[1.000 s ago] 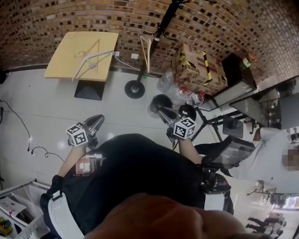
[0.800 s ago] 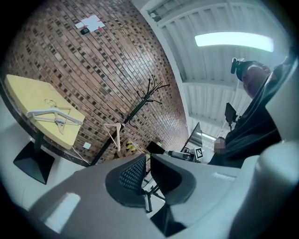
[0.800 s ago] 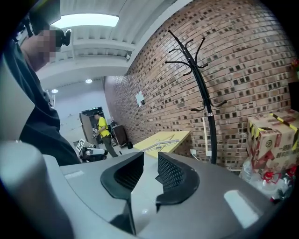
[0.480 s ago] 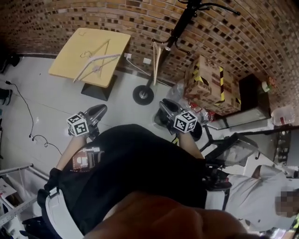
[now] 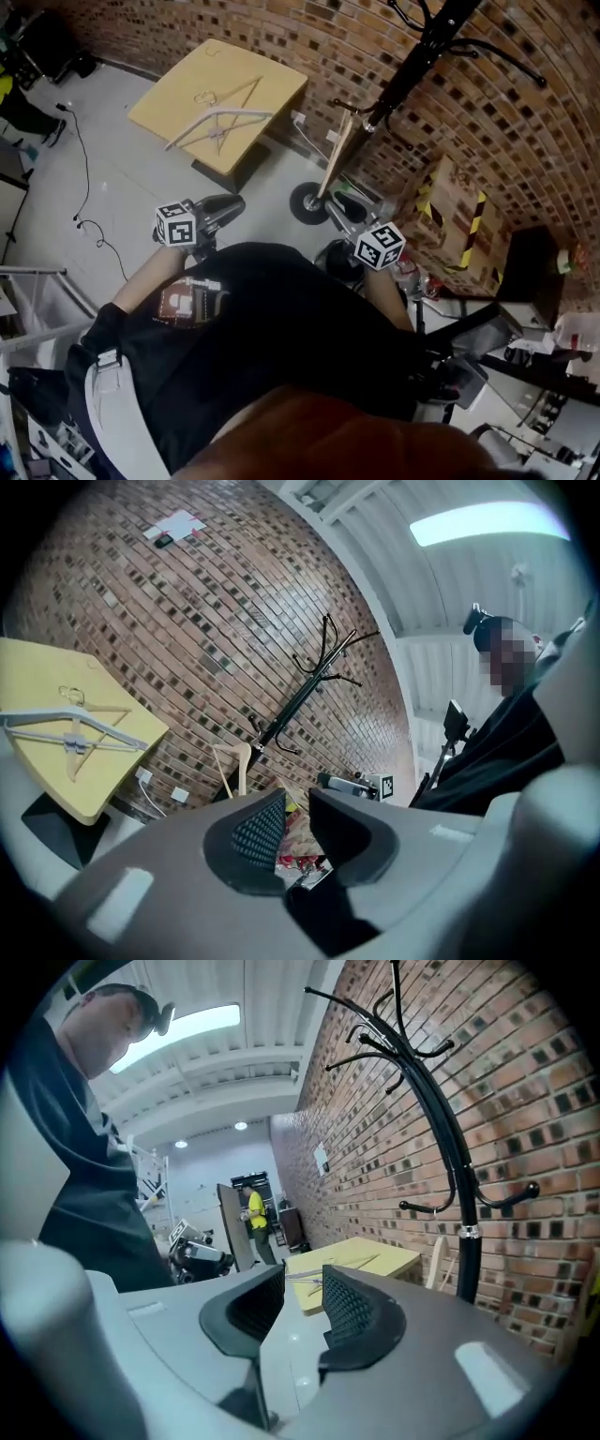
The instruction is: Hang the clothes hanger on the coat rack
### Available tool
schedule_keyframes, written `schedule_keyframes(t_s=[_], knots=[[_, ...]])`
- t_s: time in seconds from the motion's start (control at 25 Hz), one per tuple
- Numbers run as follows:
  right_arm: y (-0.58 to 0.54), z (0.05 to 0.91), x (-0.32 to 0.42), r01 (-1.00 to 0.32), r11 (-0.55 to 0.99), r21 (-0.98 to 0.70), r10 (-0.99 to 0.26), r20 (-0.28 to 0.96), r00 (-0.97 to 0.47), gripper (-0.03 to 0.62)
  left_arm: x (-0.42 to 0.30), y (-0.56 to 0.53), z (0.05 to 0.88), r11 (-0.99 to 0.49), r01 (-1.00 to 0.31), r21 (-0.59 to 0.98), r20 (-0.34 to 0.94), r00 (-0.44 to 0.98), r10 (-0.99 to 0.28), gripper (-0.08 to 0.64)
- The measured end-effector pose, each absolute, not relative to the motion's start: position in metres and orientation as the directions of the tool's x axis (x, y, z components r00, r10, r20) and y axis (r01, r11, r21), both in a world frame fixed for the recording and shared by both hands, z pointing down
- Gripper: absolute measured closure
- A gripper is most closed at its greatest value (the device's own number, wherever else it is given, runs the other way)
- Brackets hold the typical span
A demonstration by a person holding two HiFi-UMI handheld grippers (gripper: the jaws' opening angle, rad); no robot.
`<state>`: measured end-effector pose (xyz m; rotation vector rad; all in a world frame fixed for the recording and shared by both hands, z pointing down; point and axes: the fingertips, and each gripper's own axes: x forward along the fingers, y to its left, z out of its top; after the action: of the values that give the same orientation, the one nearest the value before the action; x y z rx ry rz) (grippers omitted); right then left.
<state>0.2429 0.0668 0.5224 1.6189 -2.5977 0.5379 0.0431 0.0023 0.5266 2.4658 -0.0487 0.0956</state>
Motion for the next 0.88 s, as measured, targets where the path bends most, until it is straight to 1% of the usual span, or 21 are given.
schedule_keyframes(t_s=[0.16,0.36,0.6,0.88], knots=[[0.039,0.517,0.229,-0.839,0.474,-0.269,-0.825,0.197,-0.529,0.456,0.04,-0.014,0.535,-0.784,-0.105,0.612,0.099,0.993,-0.056,0.488],[-0.003,0.507,0.201,-0.811,0.538,-0.229,-0.783,0.221,-0.582,0.446,0.028,-0.045,0.542,-0.79,-0.118,0.602,0.092,0.993,-0.079,0.483],[-0.065,0.5,0.171,-0.829,0.512,-0.226,-0.797,0.236,-0.556,0.445,0.008,-0.112,0.545,-0.793,-0.069,0.605,0.04,0.998,-0.056,0.483],[-0.158,0.503,0.121,-0.84,0.5,-0.211,-0.788,0.29,-0.543,0.442,-0.036,-0.215,0.541,-0.819,-0.042,0.573,0.031,0.999,-0.03,0.483]])
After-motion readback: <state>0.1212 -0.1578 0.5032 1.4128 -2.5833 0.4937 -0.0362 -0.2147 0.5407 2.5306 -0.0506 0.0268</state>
